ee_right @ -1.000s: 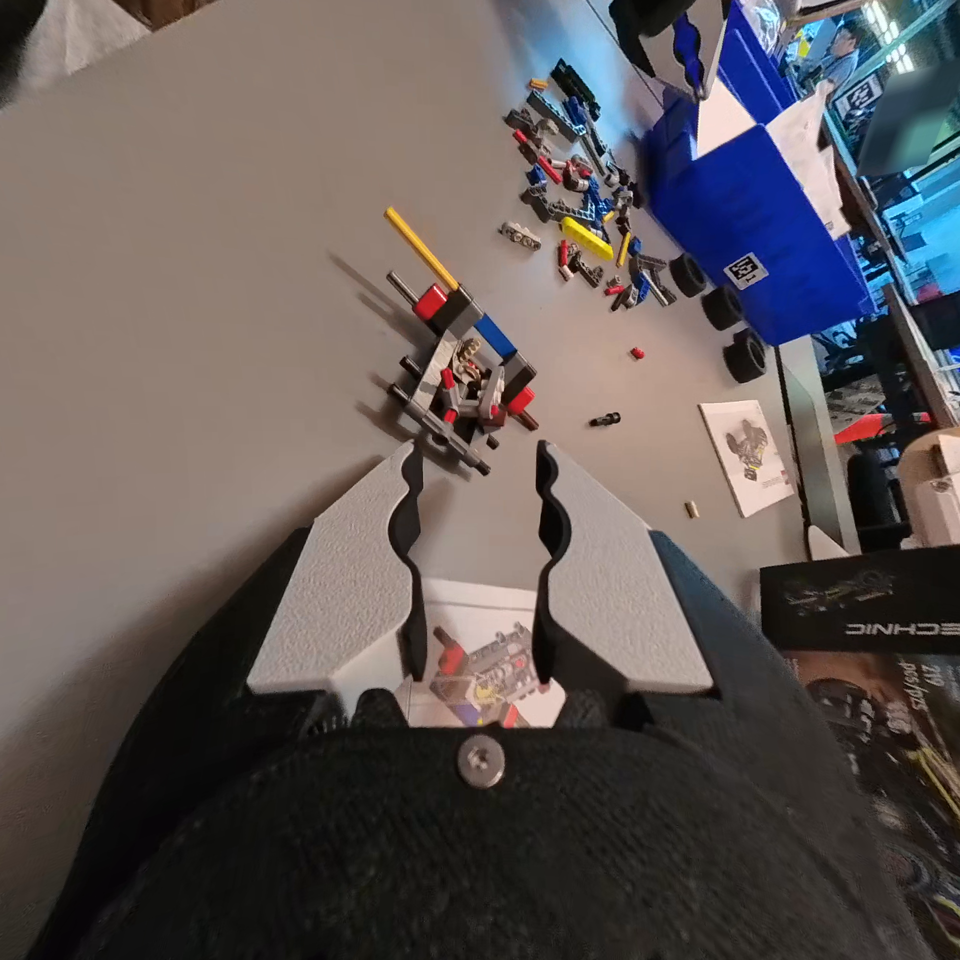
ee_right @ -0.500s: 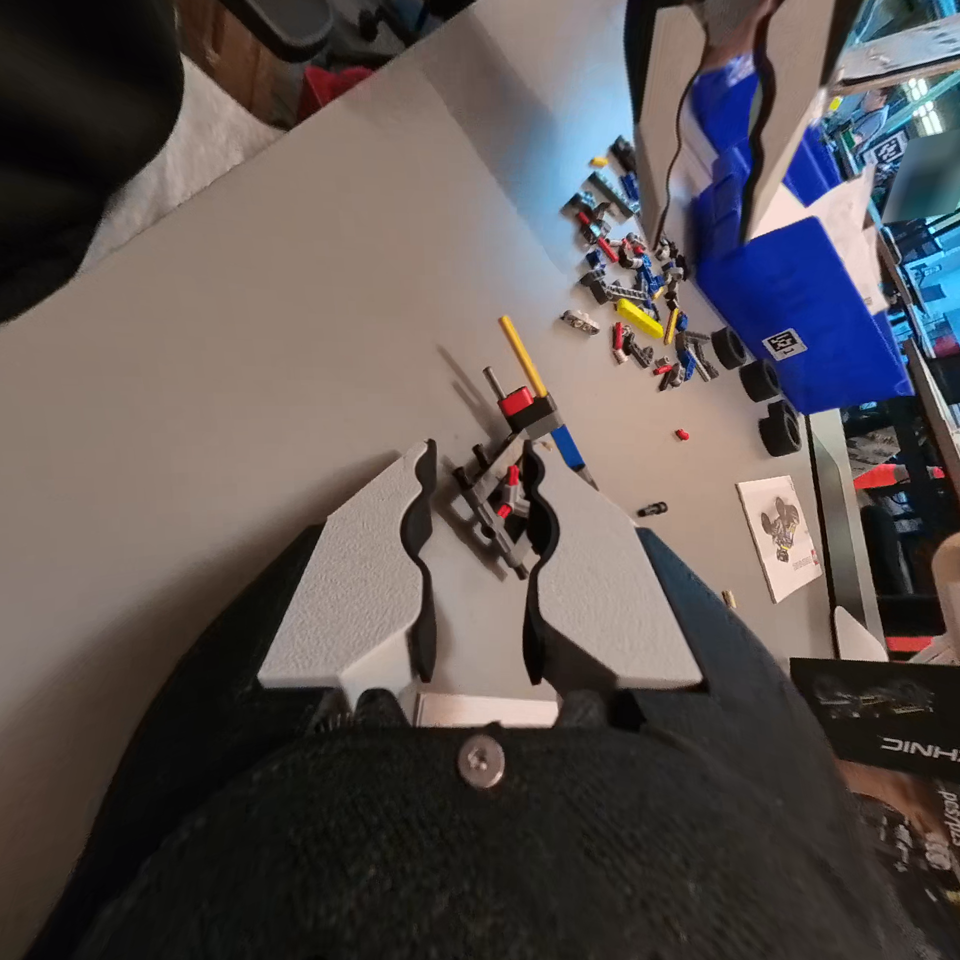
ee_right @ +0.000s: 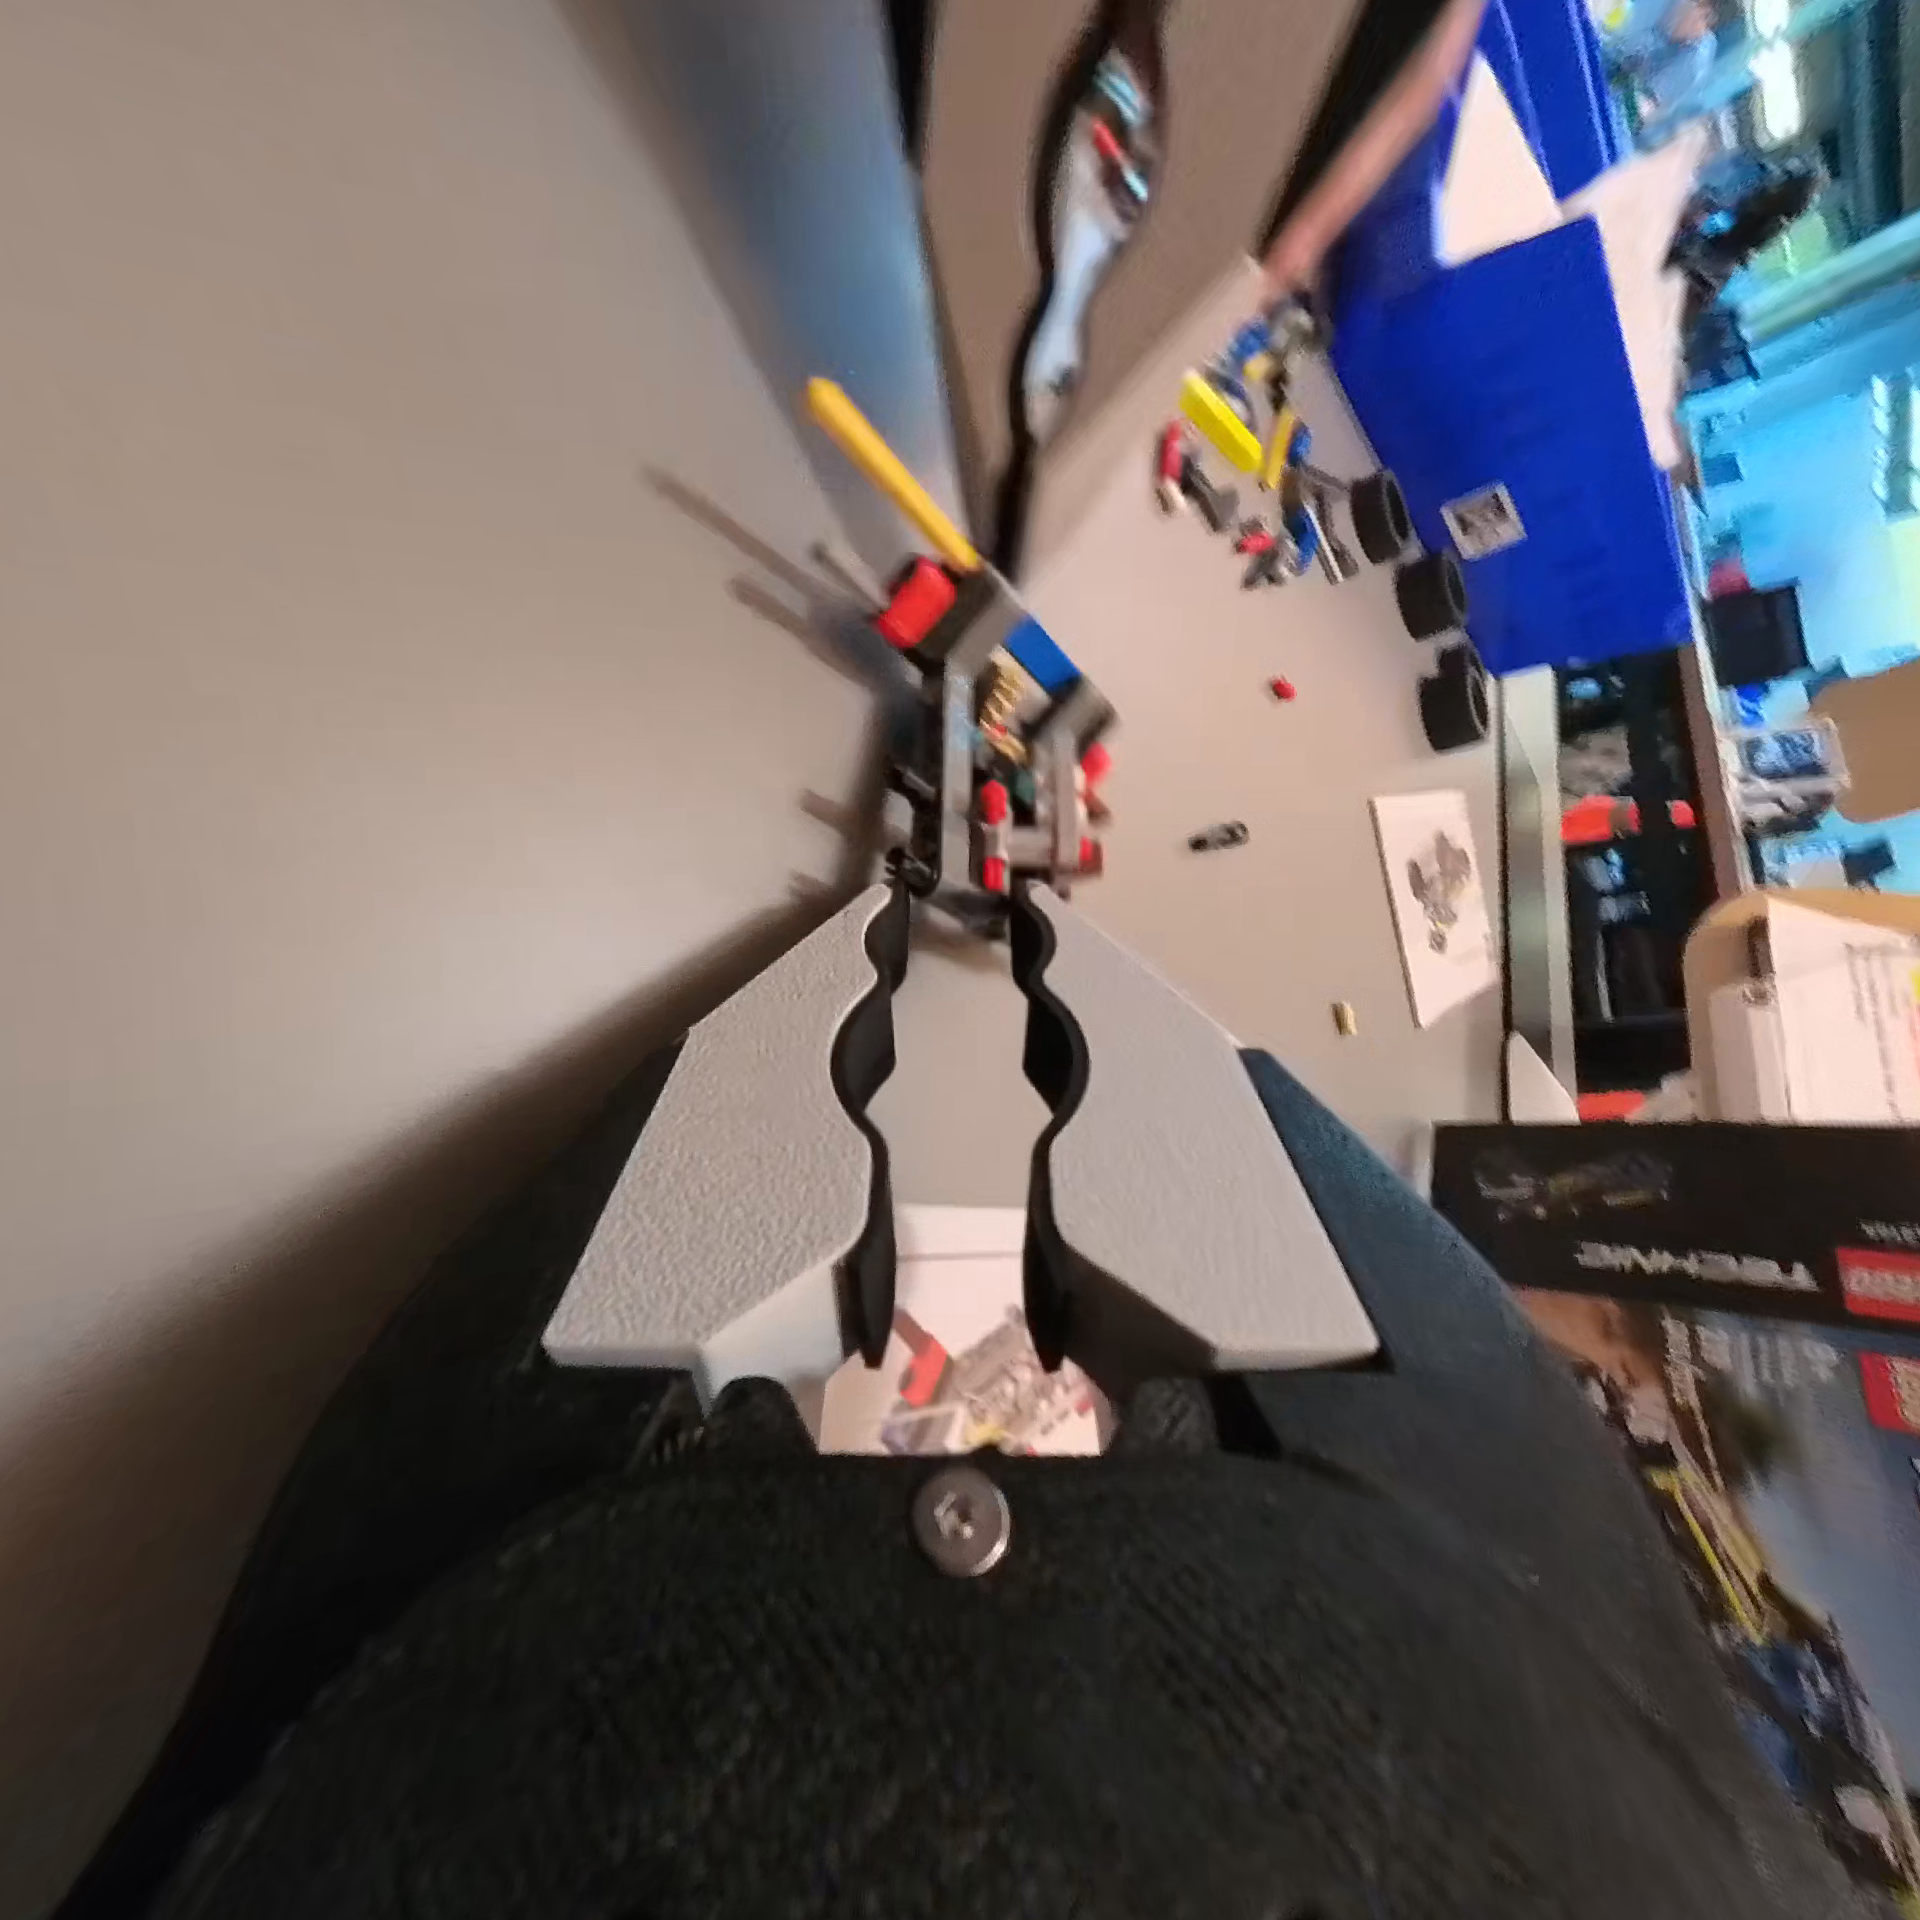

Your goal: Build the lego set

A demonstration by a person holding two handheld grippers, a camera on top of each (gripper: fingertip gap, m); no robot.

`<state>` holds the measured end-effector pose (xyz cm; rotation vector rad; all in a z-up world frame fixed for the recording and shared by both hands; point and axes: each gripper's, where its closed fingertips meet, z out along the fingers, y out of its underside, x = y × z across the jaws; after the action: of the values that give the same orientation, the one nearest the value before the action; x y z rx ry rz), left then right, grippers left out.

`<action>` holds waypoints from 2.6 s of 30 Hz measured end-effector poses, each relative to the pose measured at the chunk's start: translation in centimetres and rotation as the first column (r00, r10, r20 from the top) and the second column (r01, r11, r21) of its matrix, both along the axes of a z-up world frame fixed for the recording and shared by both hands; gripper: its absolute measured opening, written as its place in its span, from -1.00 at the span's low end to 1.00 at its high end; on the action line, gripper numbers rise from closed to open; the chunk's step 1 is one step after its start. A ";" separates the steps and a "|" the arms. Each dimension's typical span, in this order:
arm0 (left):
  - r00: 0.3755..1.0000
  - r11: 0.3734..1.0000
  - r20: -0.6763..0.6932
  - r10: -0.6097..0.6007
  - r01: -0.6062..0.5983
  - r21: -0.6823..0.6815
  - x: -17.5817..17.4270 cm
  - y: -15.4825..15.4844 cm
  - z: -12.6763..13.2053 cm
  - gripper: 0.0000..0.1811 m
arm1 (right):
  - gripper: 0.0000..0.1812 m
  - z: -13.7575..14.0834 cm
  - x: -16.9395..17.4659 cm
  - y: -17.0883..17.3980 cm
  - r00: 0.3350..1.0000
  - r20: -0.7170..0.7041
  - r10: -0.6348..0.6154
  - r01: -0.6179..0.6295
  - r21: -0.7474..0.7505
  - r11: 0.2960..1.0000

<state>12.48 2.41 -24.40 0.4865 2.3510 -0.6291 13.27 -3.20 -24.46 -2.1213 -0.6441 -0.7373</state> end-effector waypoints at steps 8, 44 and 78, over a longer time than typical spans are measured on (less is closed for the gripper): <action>0.998 0.995 -0.056 -0.007 0.001 -0.105 -3.2 -2.7 0.8 -0.98 | -0.69 0.7 2.0 -2.0 0.997 -0.041 -0.069 0.069 0.016 0.997; 0.891 0.976 -0.454 -0.013 -0.087 -0.200 10.6 -7.8 -0.2 -1.00 | -0.88 2.3 8.7 -5.0 0.895 -0.117 -0.430 0.445 0.173 0.879; 0.976 0.819 -0.160 0.148 -0.212 -0.534 6.1 -4.5 7.4 -0.85 | -0.94 6.3 4.8 -0.5 0.863 -0.461 -0.207 0.395 0.362 0.844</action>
<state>18.58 -2.07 -17.04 -0.0373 2.1409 -1.2120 18.08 -3.73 -18.20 -1.8696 0.1024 -0.5185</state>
